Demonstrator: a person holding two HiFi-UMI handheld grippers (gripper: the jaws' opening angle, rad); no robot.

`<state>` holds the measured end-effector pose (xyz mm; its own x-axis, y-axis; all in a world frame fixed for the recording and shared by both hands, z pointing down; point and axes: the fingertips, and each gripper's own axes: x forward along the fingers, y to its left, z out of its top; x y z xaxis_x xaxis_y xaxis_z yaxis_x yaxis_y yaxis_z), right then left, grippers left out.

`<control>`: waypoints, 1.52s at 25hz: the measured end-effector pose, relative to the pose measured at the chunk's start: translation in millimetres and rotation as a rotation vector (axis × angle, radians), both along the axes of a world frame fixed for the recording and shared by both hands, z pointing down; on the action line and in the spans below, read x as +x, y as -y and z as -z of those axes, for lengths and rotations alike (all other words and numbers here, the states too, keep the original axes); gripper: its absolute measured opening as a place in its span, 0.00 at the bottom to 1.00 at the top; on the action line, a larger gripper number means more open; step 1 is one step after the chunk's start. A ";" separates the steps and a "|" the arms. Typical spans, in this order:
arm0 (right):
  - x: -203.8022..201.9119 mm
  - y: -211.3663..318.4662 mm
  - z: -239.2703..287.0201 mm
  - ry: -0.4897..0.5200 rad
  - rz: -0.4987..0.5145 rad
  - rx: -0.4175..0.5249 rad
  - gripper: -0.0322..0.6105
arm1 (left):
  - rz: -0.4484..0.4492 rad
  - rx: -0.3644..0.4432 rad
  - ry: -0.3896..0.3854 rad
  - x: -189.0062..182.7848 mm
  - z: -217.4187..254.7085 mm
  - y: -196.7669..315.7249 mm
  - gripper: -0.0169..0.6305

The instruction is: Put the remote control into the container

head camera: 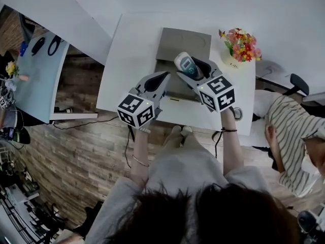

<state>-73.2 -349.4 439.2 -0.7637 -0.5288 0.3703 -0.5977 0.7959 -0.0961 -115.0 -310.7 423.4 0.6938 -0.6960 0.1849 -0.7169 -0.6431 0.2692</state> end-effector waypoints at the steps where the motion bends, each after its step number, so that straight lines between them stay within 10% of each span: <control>1: -0.6 1.8 -6.4 -0.011 0.003 -0.012 0.49 | -0.002 -0.010 0.000 0.0 -4.5 1.7 0.03; 38: -44.8 2.6 -177.5 -0.490 0.214 -0.312 0.49 | 0.046 -0.232 -0.030 -23.1 -95.6 2.5 0.03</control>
